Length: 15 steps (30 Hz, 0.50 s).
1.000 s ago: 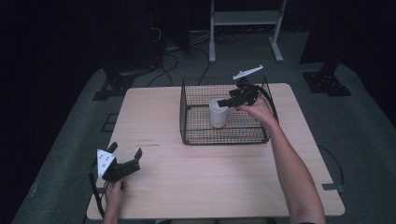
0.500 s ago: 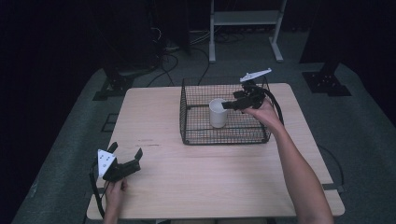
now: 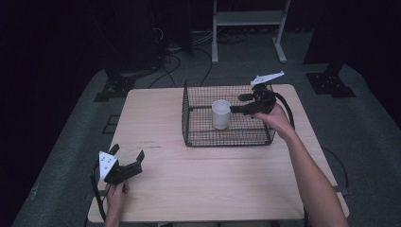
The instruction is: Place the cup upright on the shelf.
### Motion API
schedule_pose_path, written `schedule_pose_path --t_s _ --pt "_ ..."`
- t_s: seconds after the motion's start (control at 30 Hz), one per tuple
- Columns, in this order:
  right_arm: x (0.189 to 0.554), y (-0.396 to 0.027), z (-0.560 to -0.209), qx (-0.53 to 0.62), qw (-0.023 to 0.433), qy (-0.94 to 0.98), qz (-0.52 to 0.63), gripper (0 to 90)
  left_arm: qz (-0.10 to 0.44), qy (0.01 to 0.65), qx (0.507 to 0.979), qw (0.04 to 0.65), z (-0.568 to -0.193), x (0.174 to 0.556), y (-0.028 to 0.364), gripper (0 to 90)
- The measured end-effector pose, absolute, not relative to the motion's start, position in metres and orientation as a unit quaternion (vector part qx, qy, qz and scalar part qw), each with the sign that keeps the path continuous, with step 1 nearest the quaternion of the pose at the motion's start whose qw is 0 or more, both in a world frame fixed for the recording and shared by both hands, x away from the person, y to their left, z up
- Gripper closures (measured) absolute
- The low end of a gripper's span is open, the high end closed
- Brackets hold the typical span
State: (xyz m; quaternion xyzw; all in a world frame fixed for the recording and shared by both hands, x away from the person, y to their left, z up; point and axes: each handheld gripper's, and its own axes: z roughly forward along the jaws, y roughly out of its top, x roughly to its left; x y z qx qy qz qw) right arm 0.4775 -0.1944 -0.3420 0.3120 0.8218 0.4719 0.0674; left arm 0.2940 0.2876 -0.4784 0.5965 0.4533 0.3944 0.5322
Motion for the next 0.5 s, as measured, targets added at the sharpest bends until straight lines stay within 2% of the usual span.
schedule_pose_path --t_s 0.5 --pt "0.454 -0.204 -0.335 0.298 0.071 0.824 0.477 12.9 0.394 0.453 0.596 0.532 -0.478 0.294 0.288 0.0"
